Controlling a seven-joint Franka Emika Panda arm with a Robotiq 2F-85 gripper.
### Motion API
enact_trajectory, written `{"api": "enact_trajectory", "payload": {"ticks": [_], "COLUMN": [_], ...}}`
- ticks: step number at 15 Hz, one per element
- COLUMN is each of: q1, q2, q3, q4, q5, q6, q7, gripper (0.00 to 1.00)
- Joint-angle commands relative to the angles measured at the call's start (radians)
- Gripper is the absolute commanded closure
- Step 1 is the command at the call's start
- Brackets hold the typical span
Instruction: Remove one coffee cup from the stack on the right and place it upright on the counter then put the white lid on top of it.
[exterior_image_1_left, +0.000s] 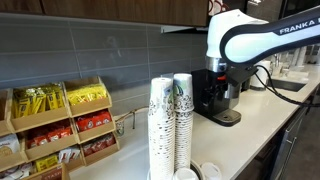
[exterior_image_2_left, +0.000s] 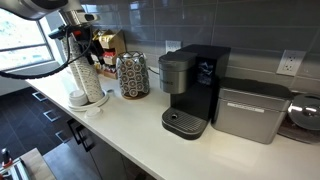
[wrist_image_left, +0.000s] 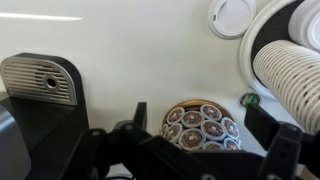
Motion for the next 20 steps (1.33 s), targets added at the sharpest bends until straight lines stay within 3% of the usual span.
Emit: {"api": "enact_trajectory", "payload": {"ticks": [1, 6, 13, 20], "q1": [0.035, 0.084, 0.162, 0.261], "q2": [-0.104, -0.230, -0.349, -0.355], "q3": [-0.061, -0.106, -0.116, -0.108], "q4": [-0.045, -0.079, -0.121, -0.171], "q5": [0.035, 0.129, 0.317, 0.449], "q6": [-0.001, 0.012, 0.048, 0.242], "q7": [-0.119, -0.221, -0.257, -0.347], "gripper": [0.00, 0.00, 0.00, 0.00]}}
